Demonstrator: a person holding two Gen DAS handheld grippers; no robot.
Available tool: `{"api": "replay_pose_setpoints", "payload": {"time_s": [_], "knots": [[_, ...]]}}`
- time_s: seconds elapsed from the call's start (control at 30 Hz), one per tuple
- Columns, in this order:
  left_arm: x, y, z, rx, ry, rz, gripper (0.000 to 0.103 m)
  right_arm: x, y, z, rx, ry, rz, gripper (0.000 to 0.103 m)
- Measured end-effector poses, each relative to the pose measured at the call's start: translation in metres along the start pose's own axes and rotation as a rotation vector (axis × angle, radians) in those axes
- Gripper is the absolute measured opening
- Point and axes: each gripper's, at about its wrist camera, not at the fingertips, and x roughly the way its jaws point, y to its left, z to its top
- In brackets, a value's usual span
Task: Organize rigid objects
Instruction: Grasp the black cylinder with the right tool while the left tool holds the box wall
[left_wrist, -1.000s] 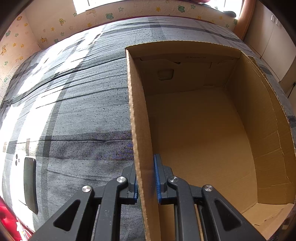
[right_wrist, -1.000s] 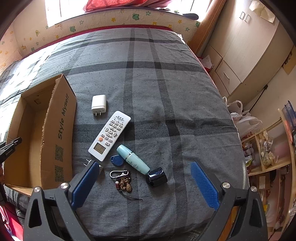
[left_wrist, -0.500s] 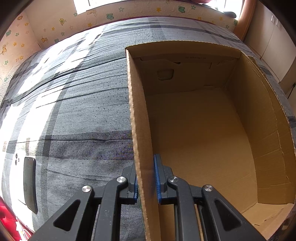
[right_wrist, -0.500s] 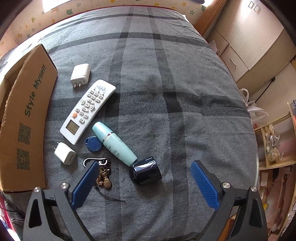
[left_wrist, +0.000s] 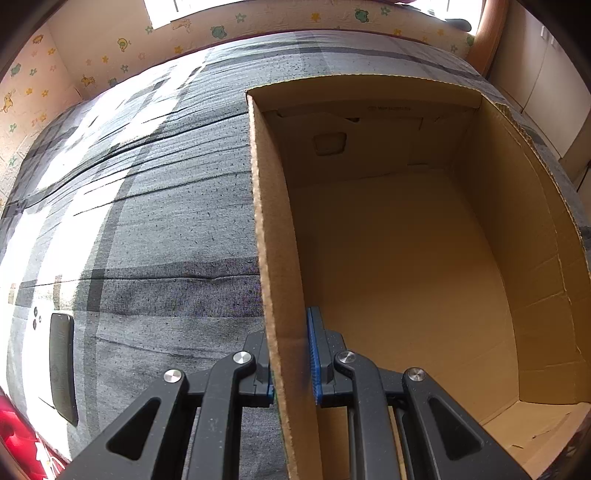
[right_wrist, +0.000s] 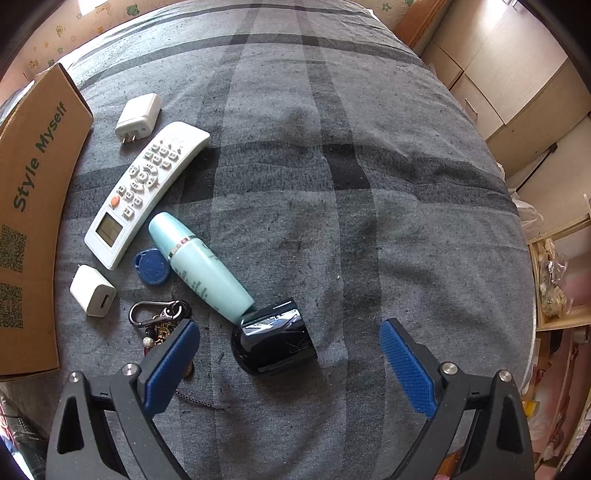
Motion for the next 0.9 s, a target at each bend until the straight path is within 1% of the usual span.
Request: {"api": "replay_pose_setpoints", "payload": {"time_s": [0.07,0.13,0.17,0.2,0.27,0.33,0.43,0.53,0.9], "knots": [[0.000,0.000,0.000,0.001,-0.001,0.001,0.015,0.002,-0.001,0.000,-0.001,0.008,0.011,0.095],[0.000,0.000,-0.001,-0.001,-0.001,-0.002,0.015,0.005,-0.002,0.001,-0.003,0.022,0.021,0.089],[-0.001,0.001,-0.001,-0.004,0.000,-0.005,0.015,0.007,-0.002,0.001,-0.005,0.029,0.031,0.081],[-0.001,0.002,-0.001,-0.005,0.000,-0.007,0.015,0.008,-0.002,0.001,-0.005,0.037,0.045,0.069],[-0.001,0.004,-0.001,-0.004,0.000,-0.007,0.015,0.012,-0.002,0.001,0.007,0.065,0.077,0.051],[-0.001,0.003,-0.001,0.000,0.000,-0.003,0.015,0.012,-0.003,0.001,0.009,0.060,0.077,0.051],[0.000,0.003,0.000,-0.002,0.000,-0.004,0.015,0.006,-0.002,-0.001,-0.010,0.038,0.053,0.051],[0.000,0.004,0.000,-0.005,0.000,-0.008,0.015,0.000,0.001,-0.005,-0.005,0.036,0.057,0.051],[0.000,0.004,-0.002,-0.001,-0.003,-0.004,0.015,-0.035,0.019,-0.001,-0.028,0.008,0.039,0.051]]}}
